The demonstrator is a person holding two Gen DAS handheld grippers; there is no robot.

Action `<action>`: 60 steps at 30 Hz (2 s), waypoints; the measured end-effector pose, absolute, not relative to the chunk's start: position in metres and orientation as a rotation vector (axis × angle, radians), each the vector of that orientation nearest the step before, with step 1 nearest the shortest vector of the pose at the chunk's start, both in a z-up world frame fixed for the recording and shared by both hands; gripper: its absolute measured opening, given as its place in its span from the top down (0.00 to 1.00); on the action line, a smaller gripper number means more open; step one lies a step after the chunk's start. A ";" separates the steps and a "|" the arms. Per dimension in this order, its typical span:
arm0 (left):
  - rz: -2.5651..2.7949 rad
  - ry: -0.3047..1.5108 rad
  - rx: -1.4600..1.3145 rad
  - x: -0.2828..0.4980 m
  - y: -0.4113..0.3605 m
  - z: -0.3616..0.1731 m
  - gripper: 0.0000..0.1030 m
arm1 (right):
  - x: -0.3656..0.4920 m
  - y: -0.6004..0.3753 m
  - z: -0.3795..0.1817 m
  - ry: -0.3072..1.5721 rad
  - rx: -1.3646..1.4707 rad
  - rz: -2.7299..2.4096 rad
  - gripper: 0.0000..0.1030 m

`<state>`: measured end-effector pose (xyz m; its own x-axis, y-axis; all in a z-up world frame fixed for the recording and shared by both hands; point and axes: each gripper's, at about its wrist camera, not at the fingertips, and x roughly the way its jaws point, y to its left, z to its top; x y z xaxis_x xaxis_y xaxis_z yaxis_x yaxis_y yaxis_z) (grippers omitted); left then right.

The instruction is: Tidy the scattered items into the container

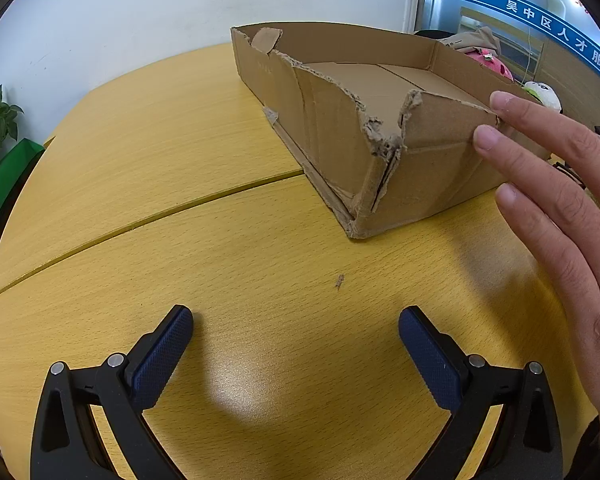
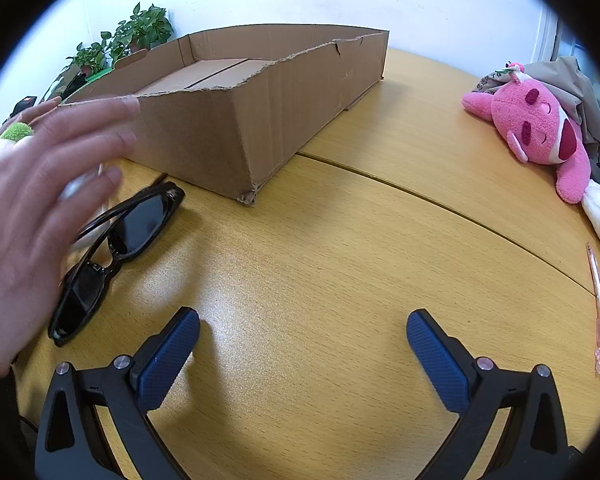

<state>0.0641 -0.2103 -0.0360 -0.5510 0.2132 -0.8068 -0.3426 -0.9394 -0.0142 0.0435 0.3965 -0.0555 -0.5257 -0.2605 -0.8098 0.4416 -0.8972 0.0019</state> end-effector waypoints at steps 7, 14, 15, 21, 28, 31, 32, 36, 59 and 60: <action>2.510 0.207 -1.277 0.063 -0.209 -0.038 0.00 | 0.043 0.397 -0.055 0.286 1.236 -2.422 0.00; 2.510 0.207 -1.277 0.063 -0.209 -0.037 0.00 | 0.043 0.397 -0.056 0.286 1.237 -2.422 0.00; 2.510 0.207 -1.277 0.063 -0.210 -0.037 0.00 | 0.043 0.397 -0.056 0.286 1.237 -2.422 0.00; 2.510 0.208 -1.276 0.063 -0.210 -0.037 0.00 | 0.043 0.395 -0.056 0.291 1.240 -2.433 0.00; 2.510 0.208 -1.277 0.063 -0.210 -0.037 0.00 | 0.054 0.373 -0.055 0.228 1.288 -2.526 0.00; 2.525 0.198 -1.284 0.062 -0.210 -0.037 0.00 | 0.062 0.365 -0.055 0.206 1.302 -2.552 0.00; 2.527 0.196 -1.285 0.062 -0.211 -0.036 0.00 | 0.065 0.362 -0.055 0.204 1.302 -2.553 0.00; 2.539 0.183 -1.291 0.064 -0.199 -0.039 0.00 | 0.072 0.356 -0.056 0.185 1.315 -2.574 0.00; 2.734 -0.172 -0.931 0.193 -0.091 0.058 0.00 | 0.147 0.311 -0.002 0.030 1.211 -2.785 0.01; 2.712 -0.189 -0.928 0.196 -0.085 0.060 0.00 | 0.154 0.304 0.012 0.012 1.150 -2.792 0.01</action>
